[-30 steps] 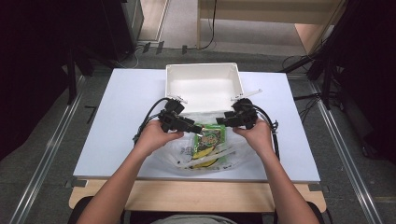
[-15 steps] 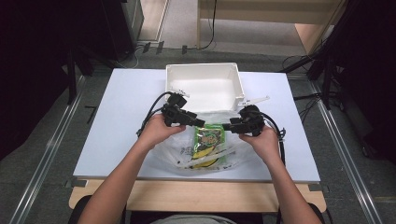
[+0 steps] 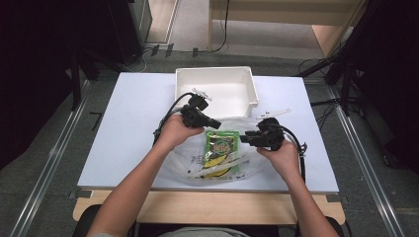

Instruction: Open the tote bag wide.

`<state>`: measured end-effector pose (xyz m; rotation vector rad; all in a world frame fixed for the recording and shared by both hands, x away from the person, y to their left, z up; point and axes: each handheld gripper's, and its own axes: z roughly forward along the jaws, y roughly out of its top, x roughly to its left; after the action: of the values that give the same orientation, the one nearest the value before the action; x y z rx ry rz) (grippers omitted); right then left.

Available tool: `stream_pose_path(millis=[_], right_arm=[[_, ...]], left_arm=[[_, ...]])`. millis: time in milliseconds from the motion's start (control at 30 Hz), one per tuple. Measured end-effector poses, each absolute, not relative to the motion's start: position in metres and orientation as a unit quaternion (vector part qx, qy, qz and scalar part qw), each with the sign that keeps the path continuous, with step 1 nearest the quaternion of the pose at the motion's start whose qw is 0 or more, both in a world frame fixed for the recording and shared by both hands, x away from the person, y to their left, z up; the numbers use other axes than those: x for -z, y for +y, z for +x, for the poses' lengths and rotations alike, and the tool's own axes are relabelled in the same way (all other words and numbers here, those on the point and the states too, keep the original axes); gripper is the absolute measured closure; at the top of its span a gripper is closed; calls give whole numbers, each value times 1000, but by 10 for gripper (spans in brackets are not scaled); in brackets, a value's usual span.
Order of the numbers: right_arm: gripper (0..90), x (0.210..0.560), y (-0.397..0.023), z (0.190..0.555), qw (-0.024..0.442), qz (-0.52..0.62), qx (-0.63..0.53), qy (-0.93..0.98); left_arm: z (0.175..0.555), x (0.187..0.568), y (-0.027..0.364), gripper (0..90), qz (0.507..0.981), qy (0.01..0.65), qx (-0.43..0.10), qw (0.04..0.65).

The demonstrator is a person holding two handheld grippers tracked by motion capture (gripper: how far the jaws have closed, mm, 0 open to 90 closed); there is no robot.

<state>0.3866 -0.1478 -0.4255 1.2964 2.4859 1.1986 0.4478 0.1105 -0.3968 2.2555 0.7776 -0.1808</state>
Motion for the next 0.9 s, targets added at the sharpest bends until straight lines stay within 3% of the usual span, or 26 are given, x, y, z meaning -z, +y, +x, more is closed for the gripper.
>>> stream_pose_path(millis=[233,533,900], right_arm=[[725,431,-148,381,41,426,-392,814],[859,436,-141,378,47,420,-381,822],[889,456,-141,373,35,435,-352,828]], left_arm=[[447,409,92,900,891,285,74,345],[470,431,101,900,878,332,65,340],[483,449,111,900,872,364,56,322]])
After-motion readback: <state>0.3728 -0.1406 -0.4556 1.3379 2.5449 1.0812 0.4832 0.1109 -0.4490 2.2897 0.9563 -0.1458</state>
